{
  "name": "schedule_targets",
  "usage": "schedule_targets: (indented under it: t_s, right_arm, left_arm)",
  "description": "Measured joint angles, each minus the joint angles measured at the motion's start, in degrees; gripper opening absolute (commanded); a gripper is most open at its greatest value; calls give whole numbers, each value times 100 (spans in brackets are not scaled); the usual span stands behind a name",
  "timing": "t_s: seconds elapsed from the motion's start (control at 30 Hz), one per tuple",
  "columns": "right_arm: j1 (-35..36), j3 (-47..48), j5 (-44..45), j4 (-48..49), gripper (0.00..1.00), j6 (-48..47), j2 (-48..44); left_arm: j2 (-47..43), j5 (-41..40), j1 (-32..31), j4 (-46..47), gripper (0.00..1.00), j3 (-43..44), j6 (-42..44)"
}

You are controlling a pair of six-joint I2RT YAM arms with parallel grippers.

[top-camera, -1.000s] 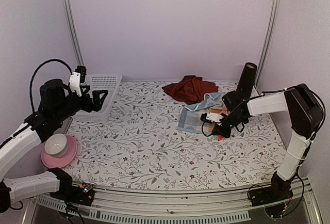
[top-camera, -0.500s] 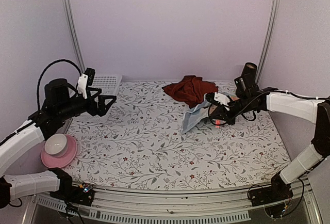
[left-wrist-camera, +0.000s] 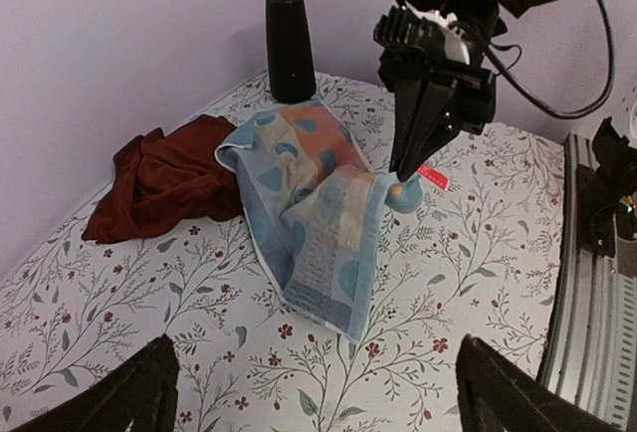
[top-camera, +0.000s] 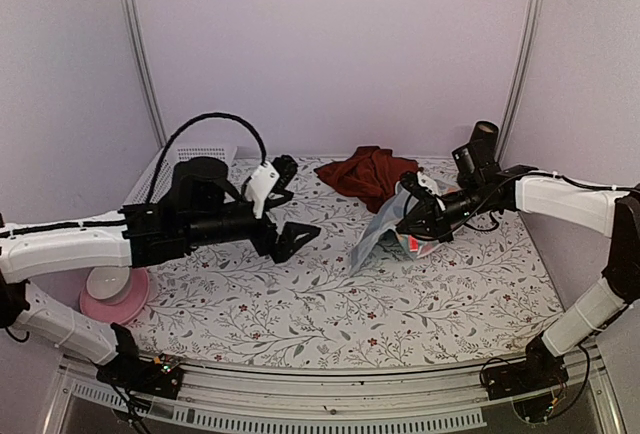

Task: Roll the towels
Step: Pick up the towel from the center of the board, then pass from the right arm to the left

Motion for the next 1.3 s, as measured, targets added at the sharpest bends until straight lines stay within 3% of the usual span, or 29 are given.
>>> schedule_targets:
  t_s: [0.1,0.27,0.6,0.8,1.03,1.2,1.3]
  right_arm:
    - [2,7,-129,-26,2,28,138]
    - [0,7,-236,-101,2,37,260]
    - [0,7,-332,-190,2,-17,260]
    - [0,7,-330,-232,2,-26,260]
    - [0,7,-332,-282,2,-63,260]
    - [0,7,-356,-382,2,-168,260]
    - [0,9,-365,-413,2,-223,260]
  left_arm:
    - [876,-501,-516,297,97,236,214]
    - [2048,-944,-824,634,97,632,562]
    - [3187,-999,-883,1296,97,1403,876]
    - [3786,-855,-909,1438,89,1652,933]
    - [4297,-802,-918,1436,63,2004,1016]
    - [4564,-905,-920,1421,20,2363,1084]
    - [4664,-1005,-920,1399,4,2406,1104]
